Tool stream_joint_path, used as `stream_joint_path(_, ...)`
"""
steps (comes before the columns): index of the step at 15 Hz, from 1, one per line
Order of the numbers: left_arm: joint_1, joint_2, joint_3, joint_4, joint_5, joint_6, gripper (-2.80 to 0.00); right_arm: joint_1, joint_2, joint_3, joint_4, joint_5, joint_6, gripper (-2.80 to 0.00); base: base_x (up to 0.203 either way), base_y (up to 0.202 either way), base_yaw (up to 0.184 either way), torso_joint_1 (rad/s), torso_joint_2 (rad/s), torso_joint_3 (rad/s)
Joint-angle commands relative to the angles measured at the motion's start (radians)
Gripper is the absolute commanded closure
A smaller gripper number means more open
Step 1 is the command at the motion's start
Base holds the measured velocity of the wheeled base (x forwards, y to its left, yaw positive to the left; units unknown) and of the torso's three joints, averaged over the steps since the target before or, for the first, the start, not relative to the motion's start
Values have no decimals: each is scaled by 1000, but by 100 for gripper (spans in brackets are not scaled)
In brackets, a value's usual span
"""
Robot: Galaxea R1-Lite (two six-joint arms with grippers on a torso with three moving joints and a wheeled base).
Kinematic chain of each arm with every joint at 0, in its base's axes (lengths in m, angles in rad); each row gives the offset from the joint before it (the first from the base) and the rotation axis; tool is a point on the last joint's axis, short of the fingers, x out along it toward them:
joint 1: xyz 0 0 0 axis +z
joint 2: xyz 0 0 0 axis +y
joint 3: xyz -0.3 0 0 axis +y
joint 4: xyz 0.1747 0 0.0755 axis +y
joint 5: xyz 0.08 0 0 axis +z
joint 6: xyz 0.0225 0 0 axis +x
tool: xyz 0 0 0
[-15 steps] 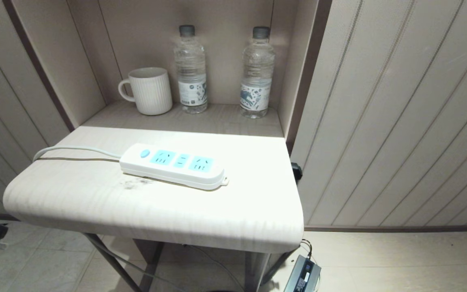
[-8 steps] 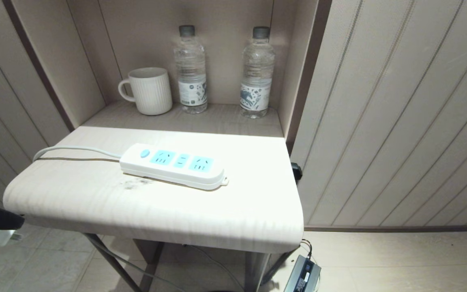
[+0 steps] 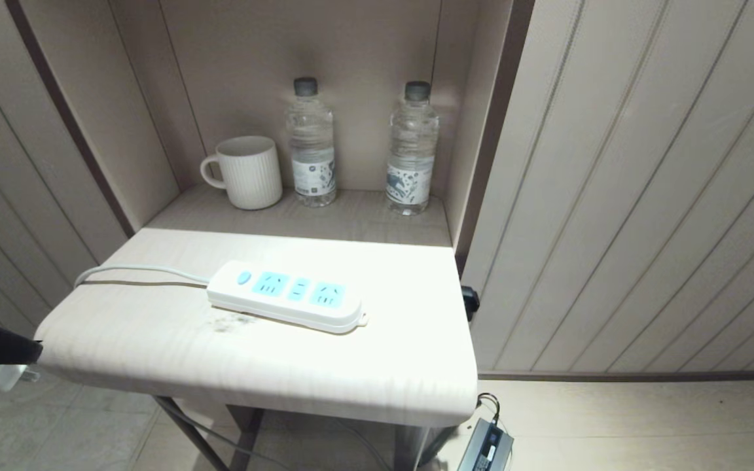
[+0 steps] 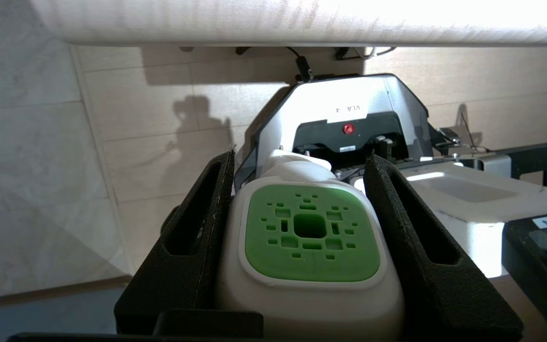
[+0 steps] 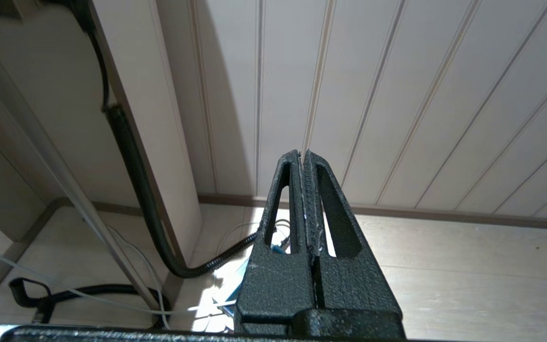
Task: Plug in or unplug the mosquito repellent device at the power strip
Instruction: Insert the plug into the socket
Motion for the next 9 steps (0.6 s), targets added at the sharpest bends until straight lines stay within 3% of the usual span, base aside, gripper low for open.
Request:
stream_joint_path(1, 0, -8, -7, 13, 0, -1, 0, 0, 0, 0, 0, 0, -1, 0, 0, 0, 0, 146, -442, -283)
stream_joint_path(9, -32, 105, -5, 2, -16, -2, 0, 0, 1, 0, -1, 2, -4, 0, 0, 0, 0, 188, -471, -286)
